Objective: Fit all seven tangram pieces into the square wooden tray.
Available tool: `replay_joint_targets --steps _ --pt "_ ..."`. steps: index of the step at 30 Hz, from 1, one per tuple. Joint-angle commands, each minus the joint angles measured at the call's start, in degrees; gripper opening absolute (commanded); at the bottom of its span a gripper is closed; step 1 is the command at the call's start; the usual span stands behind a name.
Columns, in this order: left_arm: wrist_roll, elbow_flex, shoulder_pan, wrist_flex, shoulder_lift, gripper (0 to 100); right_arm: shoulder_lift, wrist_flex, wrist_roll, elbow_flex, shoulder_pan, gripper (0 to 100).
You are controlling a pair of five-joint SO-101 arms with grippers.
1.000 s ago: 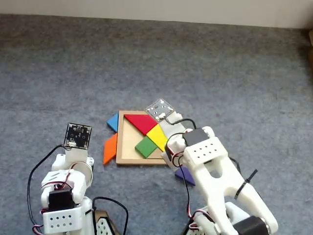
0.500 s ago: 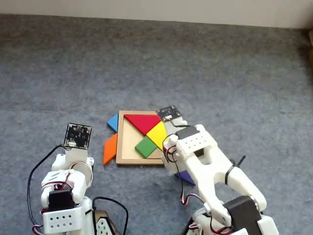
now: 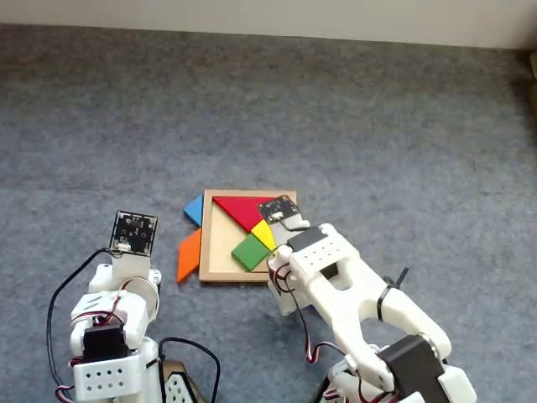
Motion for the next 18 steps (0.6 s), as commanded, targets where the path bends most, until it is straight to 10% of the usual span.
replay_joint_targets --steps 1,18 --pt "0.00 1.10 -0.57 -0.70 -2.07 7 -0.48 0.31 -0.26 -0.04 2.59 27.5" --pt "0.00 1.10 -0.57 -0.62 -2.07 7 -0.40 -2.86 -0.18 0.31 2.77 17.6"
